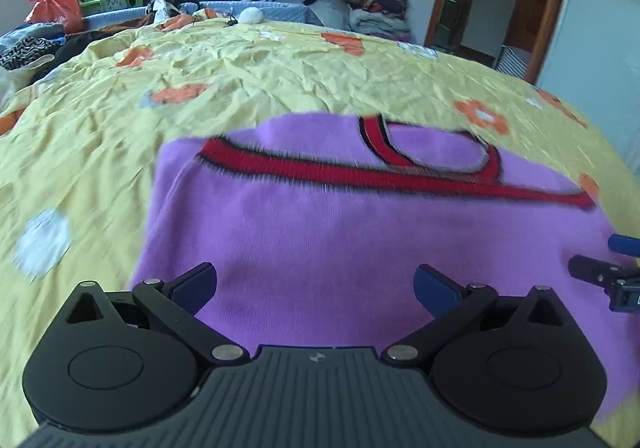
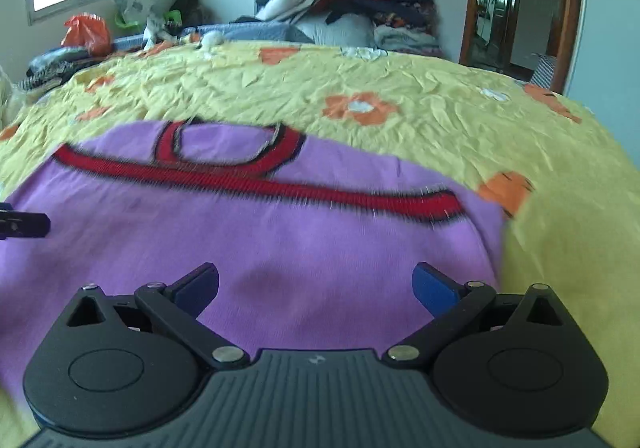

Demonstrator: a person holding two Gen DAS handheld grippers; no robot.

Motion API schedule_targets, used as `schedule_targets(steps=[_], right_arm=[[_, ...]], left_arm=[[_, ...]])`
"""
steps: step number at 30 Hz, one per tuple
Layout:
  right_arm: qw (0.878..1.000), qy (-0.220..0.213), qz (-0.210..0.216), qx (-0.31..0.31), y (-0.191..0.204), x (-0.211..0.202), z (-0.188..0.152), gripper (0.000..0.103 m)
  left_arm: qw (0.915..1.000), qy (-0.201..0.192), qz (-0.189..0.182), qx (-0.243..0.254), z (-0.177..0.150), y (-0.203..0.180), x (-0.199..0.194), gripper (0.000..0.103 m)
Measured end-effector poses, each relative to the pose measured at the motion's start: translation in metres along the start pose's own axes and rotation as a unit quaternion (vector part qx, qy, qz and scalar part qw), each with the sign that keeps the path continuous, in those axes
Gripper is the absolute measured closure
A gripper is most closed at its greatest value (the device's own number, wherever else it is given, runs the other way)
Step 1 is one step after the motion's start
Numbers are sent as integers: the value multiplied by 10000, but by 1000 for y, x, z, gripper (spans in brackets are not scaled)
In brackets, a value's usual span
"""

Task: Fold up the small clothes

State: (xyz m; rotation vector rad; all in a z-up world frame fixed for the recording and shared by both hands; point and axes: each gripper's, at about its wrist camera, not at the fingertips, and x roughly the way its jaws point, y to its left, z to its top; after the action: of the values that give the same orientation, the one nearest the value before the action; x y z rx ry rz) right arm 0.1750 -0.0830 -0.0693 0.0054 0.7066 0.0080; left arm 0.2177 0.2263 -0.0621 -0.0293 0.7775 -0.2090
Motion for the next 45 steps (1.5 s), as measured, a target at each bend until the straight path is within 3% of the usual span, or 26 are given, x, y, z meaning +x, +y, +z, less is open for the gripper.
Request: schedule_targets(steps=[2, 3, 6, 11, 15, 17, 19, 23, 26, 28, 30, 34, 36, 38, 40, 41, 43, 45], right_arm=[[9995, 290, -121, -22, -7, 18, -1, 0], [9995, 256, -136, 90, -14, 18, -2, 0], [9992, 176, -259, 267, -36, 14, -9, 0], [9986, 283, -372, 248, -33, 8, -5, 0], [9989, 102, -409, -217, -12, 12, 7, 0], [9986, 209, -474, -110, -17, 28, 11, 0], [9990, 219, -256, 291, -36, 35, 10, 0], [9983, 293, -443, 223, -38, 27, 10, 0], [9985, -54, -524, -177, -8, -10, 3, 0], [9981, -261, 3, -551, 25, -37, -9, 0], [9949, -306, 299, -911, 66, -54, -23, 0], [9821, -600, 898, -1546, 151, -71, -53, 0], [9733, -755, 1004, -1922, 188, -72, -64, 0], [9729, -804, 976, -1935, 211, -72, -71, 0], [9665, -778, 1362, -2032, 226, -69, -72, 0], [9631, -737, 1425, -2160, 233, -66, -72, 0], [9580, -659, 1182, -2527, 257, -58, -73, 0], [9431, -727, 995, -3089, 281, -56, -79, 0]], left_arm=[[9996, 221, 168, -4, 4, 3, 26, 0], [9996, 71, 264, 107, 3, 5, 30, 0], [9995, -49, 249, 179, 2, 14, 32, 0], [9992, -16, 371, -126, 6, 31, 28, 0], [9994, 51, 328, 97, 13, 19, 28, 0], [9991, 68, 355, 229, 16, 14, 41, 0], [9994, -5, 270, 225, 20, 19, 50, 0], [9997, 174, 144, 1, 34, 31, 49, 0], [9983, -133, -423, -383, 40, 58, 21, 0], [9962, -232, -538, -638, 45, 83, 12, 0], [9945, -39, -763, -717, 52, 106, 16, 0], [9883, 718, -1133, -725, 64, 139, 44, 0], [9847, 859, -1238, -878, 68, 151, 56, 0], [9798, 918, -1503, -952, 72, 158, 65, 0], [9738, 946, -1726, -1138, 75, 164, 71, 0], [9692, 994, -1910, -1195, 78, 165, 76, 0], [9677, 1065, -2004, -1095, 84, 158, 82, 2], [9667, 1193, -2092, -871, 92, 146, 87, 16]])
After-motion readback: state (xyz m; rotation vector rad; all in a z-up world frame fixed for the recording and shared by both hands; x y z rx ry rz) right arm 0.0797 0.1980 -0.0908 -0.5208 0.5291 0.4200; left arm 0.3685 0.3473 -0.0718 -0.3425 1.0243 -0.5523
